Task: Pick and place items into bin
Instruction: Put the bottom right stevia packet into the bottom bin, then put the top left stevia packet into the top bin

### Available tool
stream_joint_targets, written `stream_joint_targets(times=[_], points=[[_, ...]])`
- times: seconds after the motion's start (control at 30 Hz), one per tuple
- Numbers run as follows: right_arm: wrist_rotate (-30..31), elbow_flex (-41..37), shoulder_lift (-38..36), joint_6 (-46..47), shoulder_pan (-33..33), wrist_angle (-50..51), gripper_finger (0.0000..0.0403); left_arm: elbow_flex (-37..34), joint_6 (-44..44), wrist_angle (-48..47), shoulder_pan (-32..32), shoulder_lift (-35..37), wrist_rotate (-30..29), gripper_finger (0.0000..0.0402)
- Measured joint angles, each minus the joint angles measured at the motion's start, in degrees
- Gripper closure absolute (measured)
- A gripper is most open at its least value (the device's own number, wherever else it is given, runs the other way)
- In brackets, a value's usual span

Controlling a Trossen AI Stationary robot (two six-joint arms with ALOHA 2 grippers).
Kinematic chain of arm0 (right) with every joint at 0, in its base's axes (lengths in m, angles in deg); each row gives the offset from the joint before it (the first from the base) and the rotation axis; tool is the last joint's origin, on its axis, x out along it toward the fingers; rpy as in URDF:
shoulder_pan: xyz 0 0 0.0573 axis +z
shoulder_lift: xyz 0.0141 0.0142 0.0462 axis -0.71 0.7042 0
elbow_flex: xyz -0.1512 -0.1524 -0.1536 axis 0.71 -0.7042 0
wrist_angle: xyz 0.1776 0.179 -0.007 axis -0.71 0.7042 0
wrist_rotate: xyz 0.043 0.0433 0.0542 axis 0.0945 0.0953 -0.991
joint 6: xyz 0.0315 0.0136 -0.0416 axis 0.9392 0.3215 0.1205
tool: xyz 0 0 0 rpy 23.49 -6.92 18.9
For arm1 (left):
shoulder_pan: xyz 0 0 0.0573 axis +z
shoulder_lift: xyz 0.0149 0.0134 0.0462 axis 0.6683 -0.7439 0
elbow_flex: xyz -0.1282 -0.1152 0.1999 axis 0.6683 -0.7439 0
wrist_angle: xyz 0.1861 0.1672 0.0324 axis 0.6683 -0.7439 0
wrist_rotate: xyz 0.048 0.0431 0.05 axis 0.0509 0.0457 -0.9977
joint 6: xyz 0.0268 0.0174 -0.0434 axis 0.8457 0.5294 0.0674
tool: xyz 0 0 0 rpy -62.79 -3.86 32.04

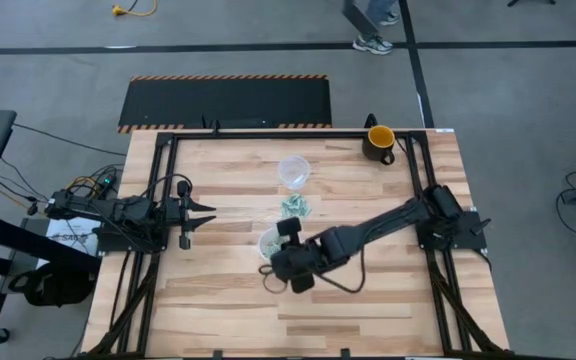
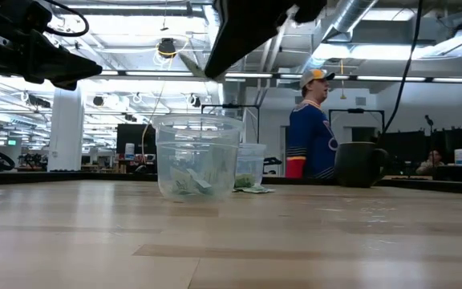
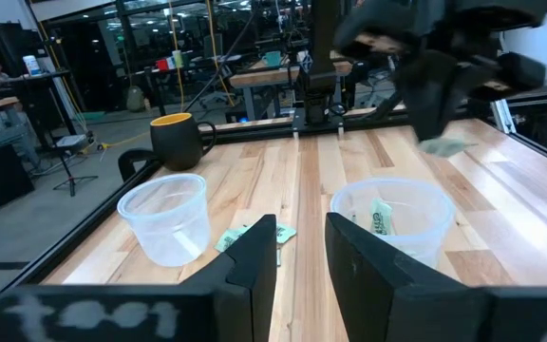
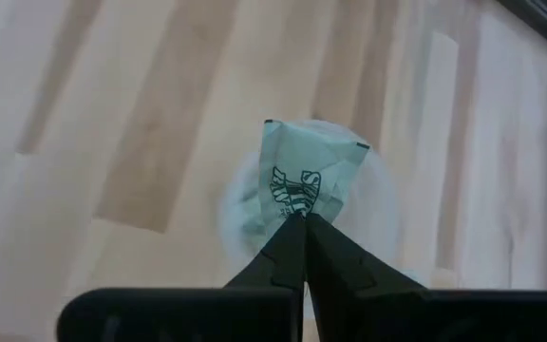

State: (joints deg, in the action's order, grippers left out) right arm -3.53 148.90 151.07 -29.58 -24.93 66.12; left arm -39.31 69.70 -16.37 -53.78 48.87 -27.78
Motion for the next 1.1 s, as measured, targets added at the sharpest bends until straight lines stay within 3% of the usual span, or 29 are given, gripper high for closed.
stream_joint_targets(times=[0.17,0.37,0.8,1.1], points=[[-3.6,0.0,0.0,0.0,-3.4,-0.1,0.0403,0.0,0.0,0.0,0.0,0.0,0.0,0.0317],[-12.0,0.0,0.0,1.5,-6.1,-0.2,0.039,0.0,0.0,0.0,0.0,0.0,0.0,0.0317],[-12.1,0.0,0.0,2.6,-6.6,-0.2,0.0301,0.0,0.0,0.0,0.0,0.0,0.0,0.0317],[-12.2,0.0,0.1,5.4,-6.9,-0.1,0.0284,0.0,0.0,0.0,0.0,0.0,0.0,0.0317]])
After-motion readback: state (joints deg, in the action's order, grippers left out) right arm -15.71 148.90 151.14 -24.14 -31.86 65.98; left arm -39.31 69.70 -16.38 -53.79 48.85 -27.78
